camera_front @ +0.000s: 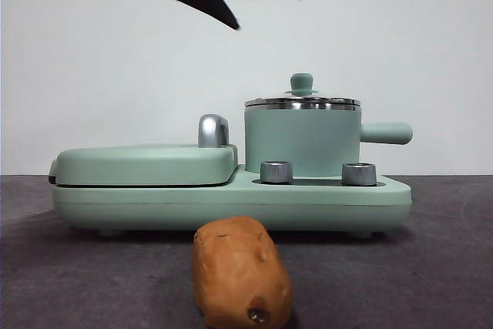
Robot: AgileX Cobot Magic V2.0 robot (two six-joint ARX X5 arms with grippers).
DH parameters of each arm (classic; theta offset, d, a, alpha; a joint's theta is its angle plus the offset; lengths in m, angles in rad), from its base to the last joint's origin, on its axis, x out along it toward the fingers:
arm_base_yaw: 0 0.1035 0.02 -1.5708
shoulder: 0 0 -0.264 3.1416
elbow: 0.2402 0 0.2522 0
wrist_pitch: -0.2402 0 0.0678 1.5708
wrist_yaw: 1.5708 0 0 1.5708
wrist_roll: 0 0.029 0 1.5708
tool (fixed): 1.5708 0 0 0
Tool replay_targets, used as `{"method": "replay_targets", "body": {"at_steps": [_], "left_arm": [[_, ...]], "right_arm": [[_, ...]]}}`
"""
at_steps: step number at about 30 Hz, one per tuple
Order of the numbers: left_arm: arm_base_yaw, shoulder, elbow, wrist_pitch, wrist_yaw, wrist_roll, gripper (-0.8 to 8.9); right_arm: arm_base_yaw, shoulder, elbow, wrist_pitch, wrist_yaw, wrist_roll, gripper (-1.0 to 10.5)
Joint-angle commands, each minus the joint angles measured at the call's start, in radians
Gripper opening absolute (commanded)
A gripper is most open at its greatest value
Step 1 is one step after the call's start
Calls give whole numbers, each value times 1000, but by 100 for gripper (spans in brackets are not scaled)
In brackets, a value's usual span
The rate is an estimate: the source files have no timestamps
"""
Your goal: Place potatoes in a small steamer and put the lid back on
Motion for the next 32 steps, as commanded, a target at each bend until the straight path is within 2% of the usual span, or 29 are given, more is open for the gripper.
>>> {"method": "replay_targets", "body": {"at_steps": [1,6,11,15,23,32], "left_arm": [[-27,89,89,29,-43,53,521],[-45,198,123,116,-43,39,521],[-58,255,123,119,-43,10,488],[-64,259,123,123,-47,18,486],[-64,261,123,123,-80,18,337],[-68,266,123,120,-80,18,337]], "right_arm": [[3,4,15,7,1,-9,435],[3,4,15,8,1,-9,435],[3,4,15,7,1,-9,435],[3,4,15,7,1,-8,435],[3,4,15,-11,1,-8,435],[3,4,15,-21,-6,-7,435]]}}
